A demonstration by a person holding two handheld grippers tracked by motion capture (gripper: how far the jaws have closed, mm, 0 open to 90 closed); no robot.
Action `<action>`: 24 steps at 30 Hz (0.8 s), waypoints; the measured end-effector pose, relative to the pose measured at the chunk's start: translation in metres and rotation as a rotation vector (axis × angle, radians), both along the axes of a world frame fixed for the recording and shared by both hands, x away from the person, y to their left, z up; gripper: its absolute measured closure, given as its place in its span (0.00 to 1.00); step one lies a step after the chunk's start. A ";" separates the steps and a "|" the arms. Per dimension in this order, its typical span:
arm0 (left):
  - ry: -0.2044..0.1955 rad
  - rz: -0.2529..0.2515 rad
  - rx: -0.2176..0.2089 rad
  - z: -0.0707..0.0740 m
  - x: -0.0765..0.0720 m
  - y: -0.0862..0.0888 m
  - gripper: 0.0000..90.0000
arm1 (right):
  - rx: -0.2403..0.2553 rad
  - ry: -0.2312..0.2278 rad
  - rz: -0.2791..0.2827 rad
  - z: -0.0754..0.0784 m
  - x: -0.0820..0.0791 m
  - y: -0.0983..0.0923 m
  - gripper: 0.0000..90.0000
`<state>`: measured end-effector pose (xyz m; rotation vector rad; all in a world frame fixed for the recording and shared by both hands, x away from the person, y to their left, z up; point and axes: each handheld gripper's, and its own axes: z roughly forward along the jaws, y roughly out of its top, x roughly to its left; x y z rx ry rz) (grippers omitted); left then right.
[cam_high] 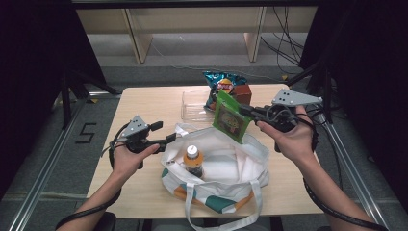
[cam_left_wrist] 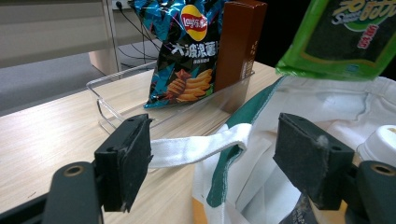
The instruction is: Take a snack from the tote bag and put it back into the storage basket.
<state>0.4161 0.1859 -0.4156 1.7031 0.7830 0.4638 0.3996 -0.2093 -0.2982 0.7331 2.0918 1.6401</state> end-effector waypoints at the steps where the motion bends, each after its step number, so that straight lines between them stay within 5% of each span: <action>1: 0.000 0.001 -0.001 0.000 0.000 0.000 0.29 | 0.003 0.010 0.002 0.000 0.000 0.000 1.00; 24: -0.005 -0.002 0.000 0.001 0.000 0.000 0.29 | 0.008 -0.031 -0.004 0.016 0.009 0.002 1.00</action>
